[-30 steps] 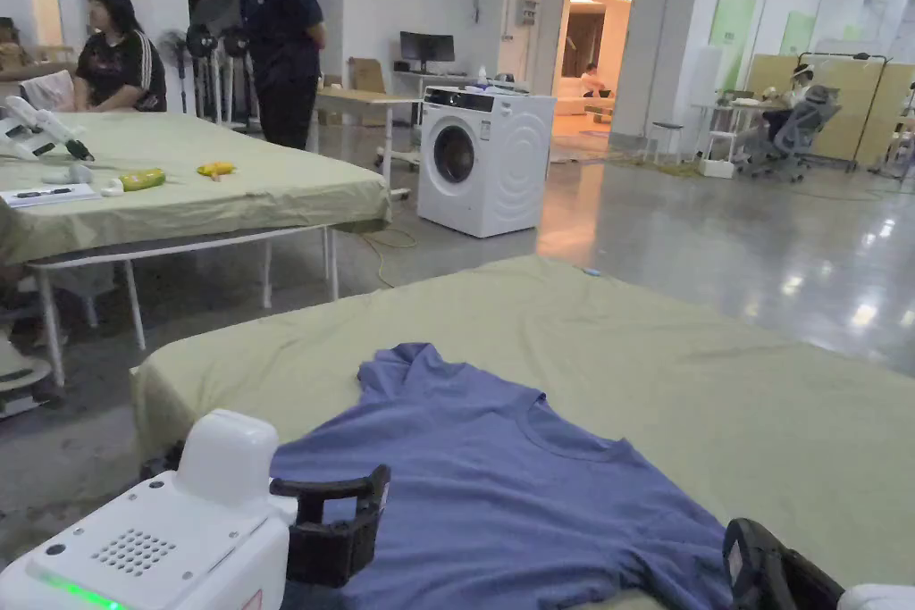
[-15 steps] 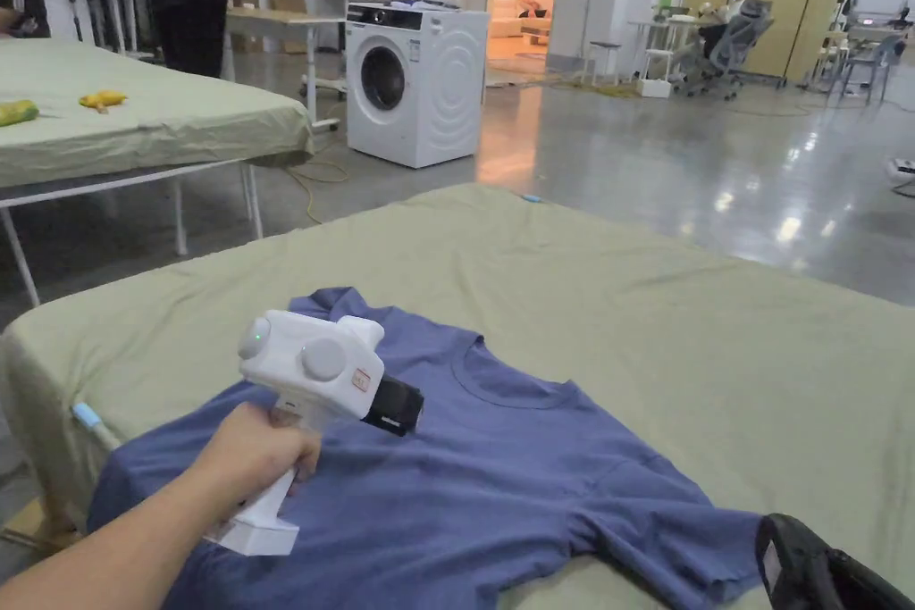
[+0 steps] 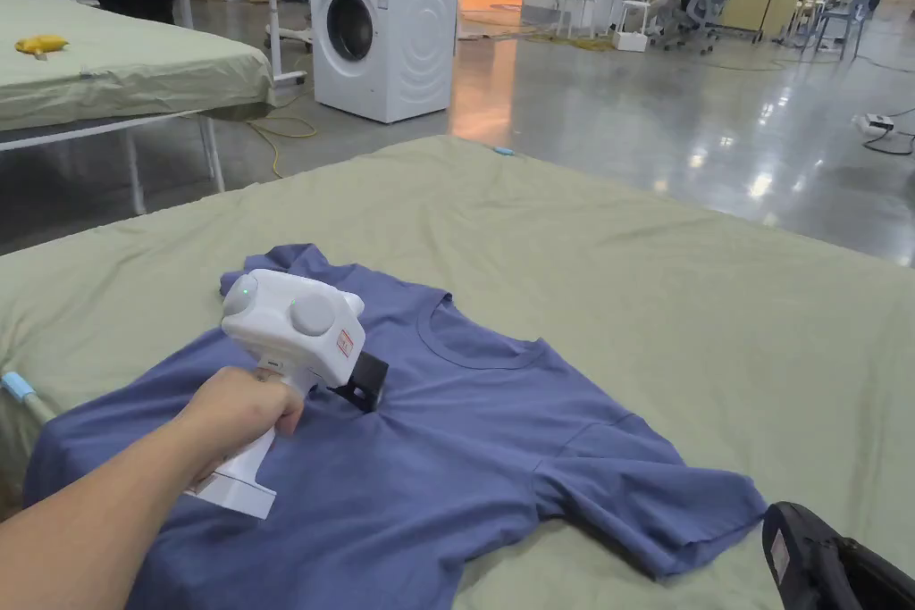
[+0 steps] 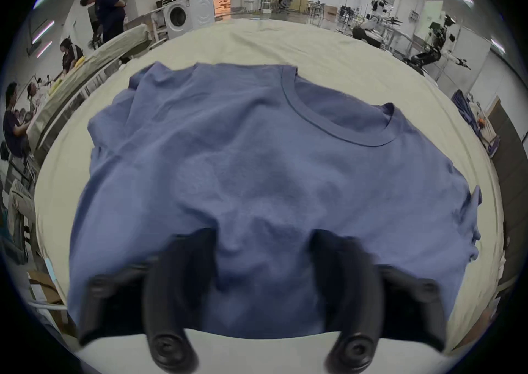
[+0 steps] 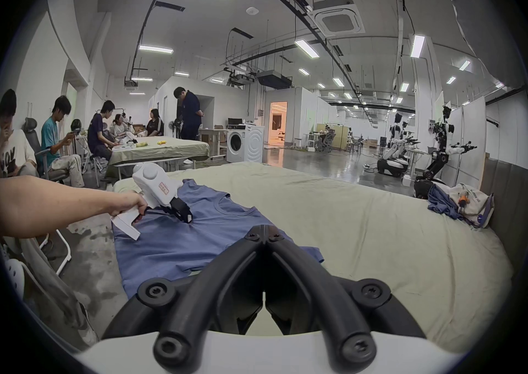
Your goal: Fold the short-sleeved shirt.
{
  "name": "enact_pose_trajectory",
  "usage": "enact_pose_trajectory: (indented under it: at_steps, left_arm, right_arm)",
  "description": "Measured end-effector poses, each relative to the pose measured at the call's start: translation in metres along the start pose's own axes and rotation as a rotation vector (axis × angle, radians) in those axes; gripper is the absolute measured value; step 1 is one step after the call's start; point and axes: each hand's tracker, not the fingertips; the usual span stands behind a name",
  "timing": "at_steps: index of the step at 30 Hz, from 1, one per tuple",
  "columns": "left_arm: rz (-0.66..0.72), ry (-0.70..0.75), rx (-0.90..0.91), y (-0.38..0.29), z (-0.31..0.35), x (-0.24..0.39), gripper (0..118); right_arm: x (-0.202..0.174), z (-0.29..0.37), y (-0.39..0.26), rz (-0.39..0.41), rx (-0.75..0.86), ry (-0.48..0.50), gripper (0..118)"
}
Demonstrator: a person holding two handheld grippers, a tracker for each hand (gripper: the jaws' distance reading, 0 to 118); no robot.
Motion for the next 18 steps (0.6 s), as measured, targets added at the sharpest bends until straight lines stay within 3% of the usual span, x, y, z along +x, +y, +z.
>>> enact_pose_trajectory:
  at_steps: [1,3,5,8,11,18]
  left_arm:
    - [-0.001,-0.01,0.016,0.0,0.007,-0.001,1]
    - [-0.003,0.069,0.055,0.001,0.018,0.001,1]
    - [0.013,-0.004,0.033,0.001,0.021,0.001,1]
    - [-0.015,0.034,0.097,-0.001,0.039,0.009,1]
    - [0.05,-0.015,0.206,0.001,0.07,0.009,1]
    - [-0.009,-0.075,0.455,-0.023,0.172,0.038,1]
  right_arm:
    - [0.002,0.002,0.001,-0.006,0.0,0.003,2]
    - [0.004,0.006,0.005,-0.008,0.007,-0.008,2]
    - [0.007,0.013,0.01,-0.007,0.021,-0.014,2]
    - [0.013,0.026,0.018,-0.004,0.046,-0.031,2]
    - [0.023,0.039,0.026,-0.003,0.066,-0.054,2]
    - [0.059,0.072,0.037,0.003,0.101,-0.15,2]
